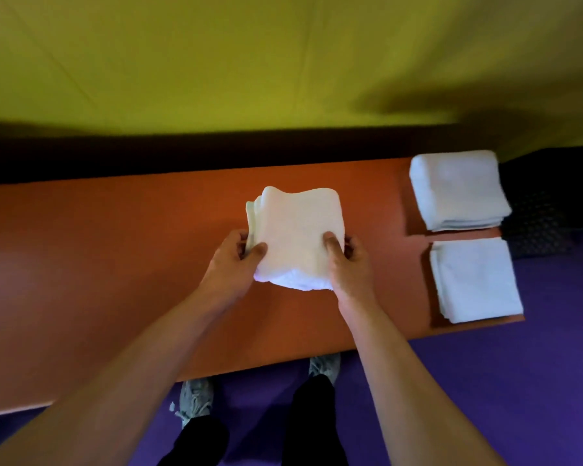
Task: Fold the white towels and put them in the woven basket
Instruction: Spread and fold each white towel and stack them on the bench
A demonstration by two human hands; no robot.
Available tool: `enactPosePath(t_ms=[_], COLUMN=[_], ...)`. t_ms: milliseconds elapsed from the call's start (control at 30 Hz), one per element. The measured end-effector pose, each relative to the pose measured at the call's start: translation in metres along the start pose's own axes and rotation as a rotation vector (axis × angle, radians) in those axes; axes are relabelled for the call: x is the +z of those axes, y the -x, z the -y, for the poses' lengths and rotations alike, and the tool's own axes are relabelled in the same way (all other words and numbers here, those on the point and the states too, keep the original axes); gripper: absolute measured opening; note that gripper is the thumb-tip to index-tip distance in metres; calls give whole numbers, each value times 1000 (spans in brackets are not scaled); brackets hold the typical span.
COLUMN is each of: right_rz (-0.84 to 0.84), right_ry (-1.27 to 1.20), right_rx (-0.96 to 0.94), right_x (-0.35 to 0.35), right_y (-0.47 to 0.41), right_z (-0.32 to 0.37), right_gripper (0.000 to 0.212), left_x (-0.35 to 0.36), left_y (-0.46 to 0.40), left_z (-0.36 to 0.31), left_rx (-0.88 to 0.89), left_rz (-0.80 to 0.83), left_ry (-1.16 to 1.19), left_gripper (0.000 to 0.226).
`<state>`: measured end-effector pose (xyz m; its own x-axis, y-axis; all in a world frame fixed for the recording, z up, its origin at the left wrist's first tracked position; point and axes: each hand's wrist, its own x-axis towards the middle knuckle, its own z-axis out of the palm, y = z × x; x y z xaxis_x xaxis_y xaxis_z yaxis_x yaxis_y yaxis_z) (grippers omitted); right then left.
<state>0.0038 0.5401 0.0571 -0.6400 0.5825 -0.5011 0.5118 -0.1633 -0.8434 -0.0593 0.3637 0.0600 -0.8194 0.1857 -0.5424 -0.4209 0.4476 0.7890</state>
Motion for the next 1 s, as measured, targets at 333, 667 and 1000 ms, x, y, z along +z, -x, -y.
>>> enactPosePath(t_ms=[333,667,1000], right_rz=[-152,-490,-597], right_ry=[38,-177,168], right_rx=[74,188,392], right_x=[-181,-313,-317], right_y=[-58,-54,-54], right_z=[10,-46,-97], right_gripper=[17,16,29], left_x=[172,317,377], left_y=[2,-5,-30], left_z=[-61,-117,-106], left_rx=[42,297,737], left_rz=[201,523,347], left_ry=[-68,-275,-943], left_gripper=[25,29,56])
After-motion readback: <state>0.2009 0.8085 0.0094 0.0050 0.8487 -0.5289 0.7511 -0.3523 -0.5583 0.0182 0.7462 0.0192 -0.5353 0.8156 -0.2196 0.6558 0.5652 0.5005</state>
